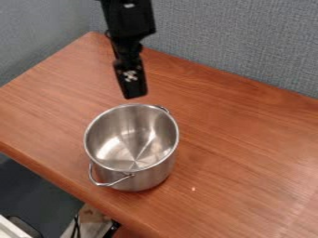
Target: Move the red object from the metal pot to the table
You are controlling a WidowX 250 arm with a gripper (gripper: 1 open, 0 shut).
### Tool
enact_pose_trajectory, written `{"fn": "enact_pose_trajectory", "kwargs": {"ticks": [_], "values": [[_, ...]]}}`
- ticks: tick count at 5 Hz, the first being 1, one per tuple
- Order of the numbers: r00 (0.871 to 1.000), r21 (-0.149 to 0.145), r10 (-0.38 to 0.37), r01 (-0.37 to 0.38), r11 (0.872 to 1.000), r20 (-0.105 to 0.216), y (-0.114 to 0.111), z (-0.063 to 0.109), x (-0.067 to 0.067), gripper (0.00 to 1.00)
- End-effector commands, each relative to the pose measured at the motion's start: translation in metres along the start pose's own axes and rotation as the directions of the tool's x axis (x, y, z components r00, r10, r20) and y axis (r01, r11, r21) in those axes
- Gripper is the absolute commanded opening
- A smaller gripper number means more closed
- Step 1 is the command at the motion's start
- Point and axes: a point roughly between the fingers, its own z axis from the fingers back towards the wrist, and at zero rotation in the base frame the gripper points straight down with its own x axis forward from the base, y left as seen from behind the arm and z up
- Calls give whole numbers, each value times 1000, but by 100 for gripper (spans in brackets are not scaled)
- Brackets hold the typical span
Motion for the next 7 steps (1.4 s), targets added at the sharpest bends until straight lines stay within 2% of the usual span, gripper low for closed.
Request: {"fn": "enact_pose_trajectory", "kwargs": {"ticks": [1, 2, 3, 4, 5, 6, 7], "values": [[998, 30, 56, -56, 998, -6, -20, 5, 5, 100], [989, 19, 134, -133, 991, -60, -7, -16, 4, 100], [973, 34, 198, -195, 980, -120, 5, -22, 2, 100], [957, 60, 241, -234, 970, -163, 11, -29, 1, 100], [933, 61, 301, -295, 953, -197, 13, -32, -9, 100], [910, 66, 349, -343, 937, -223, 15, -32, -17, 100], [906, 56, 386, -383, 922, -176, 17, -29, -15, 100]]}}
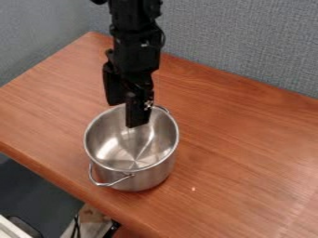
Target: Move the red object from the metal pot to the table
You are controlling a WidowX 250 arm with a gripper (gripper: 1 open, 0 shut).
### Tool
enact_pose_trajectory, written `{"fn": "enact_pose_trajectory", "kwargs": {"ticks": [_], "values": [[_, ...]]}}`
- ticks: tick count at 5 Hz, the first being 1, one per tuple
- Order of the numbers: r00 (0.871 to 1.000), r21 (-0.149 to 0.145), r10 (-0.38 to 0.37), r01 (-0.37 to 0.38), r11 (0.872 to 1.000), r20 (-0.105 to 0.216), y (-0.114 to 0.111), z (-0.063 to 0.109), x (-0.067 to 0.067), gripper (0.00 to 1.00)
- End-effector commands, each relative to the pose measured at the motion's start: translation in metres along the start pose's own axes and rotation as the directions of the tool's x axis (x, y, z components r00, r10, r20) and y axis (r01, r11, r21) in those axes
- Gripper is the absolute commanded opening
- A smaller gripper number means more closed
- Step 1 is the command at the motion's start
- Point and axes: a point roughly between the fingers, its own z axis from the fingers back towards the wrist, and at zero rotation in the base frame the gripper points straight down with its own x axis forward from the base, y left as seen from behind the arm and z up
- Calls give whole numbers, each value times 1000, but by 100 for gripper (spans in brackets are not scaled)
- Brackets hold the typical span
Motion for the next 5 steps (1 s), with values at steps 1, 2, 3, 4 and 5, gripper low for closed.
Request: {"fn": "enact_pose_trajectory", "kwargs": {"ticks": [1, 2, 3, 4, 5], "values": [[996, 4, 44, -44, 999, 83, 6, 15, 5, 100], [997, 21, 23, -25, 999, 72, -4, 12, 15, 100], [998, 59, -29, 26, 998, 60, -21, 13, 26, 100], [996, 79, -70, 65, 995, 54, -30, 10, 40, 100], [993, 107, -109, 104, 989, 43, -20, 5, 33, 100]]}}
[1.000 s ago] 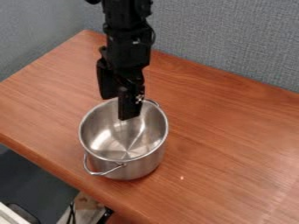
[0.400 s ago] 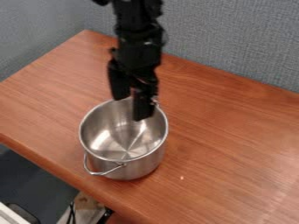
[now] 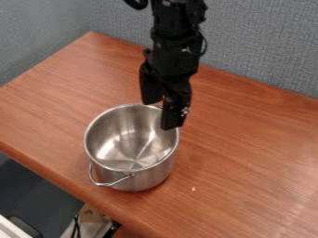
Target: Move the red object from the metal pot to the table
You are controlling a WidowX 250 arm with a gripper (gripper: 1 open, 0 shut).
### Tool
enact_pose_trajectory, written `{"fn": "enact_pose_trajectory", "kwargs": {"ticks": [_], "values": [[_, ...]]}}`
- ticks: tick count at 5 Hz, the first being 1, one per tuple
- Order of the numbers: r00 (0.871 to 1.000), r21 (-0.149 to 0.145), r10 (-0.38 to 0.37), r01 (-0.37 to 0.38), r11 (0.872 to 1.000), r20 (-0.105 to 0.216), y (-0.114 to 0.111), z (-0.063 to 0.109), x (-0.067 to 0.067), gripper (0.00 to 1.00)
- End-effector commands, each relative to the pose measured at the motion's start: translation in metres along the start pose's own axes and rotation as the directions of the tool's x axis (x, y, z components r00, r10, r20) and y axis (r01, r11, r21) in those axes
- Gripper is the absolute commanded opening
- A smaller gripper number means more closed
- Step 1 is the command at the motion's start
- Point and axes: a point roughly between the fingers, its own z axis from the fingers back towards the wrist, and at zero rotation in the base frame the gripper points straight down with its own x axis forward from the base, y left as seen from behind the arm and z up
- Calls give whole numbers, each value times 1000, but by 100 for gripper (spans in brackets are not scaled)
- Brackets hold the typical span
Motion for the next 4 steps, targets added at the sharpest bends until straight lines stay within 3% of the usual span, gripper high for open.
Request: {"fn": "enact_pose_trajectory", "kwargs": {"ticks": [1, 3, 4], "values": [[1000, 33, 15, -15, 999, -1, 18, -2, 1, 100], [999, 104, 37, -37, 994, -3, 14, 25, 9, 100], [1000, 78, 4, -3, 997, -11, 17, 39, -11, 100]]}}
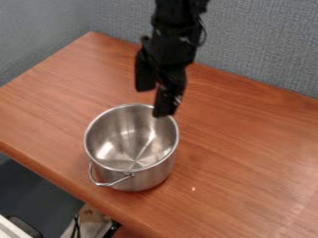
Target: Move the red object from the metal pot to the table
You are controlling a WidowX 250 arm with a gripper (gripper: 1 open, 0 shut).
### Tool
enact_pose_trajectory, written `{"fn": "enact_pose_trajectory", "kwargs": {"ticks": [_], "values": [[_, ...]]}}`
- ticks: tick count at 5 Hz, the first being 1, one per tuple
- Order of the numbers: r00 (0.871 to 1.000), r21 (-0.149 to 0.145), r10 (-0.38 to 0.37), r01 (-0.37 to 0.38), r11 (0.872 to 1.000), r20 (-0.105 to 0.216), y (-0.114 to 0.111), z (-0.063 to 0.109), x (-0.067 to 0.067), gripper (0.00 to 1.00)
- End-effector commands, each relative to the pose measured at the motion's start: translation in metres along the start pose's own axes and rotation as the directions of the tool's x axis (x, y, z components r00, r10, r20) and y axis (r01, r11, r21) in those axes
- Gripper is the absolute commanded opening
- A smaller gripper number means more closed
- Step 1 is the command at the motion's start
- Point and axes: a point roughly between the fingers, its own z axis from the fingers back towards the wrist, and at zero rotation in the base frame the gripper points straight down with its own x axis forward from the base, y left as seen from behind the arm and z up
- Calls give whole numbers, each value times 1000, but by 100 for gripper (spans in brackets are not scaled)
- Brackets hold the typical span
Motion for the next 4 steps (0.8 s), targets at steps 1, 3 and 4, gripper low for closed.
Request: {"fn": "enact_pose_trajectory", "kwargs": {"ticks": [1, 3, 4], "values": [[999, 7, 1, -1, 1000, 44, 22, 31, -21, 100], [972, -96, 233, -230, 968, 18, -10, 16, -54, 100], [947, -136, 320, -318, 938, -7, -29, 2, -66, 100]]}}
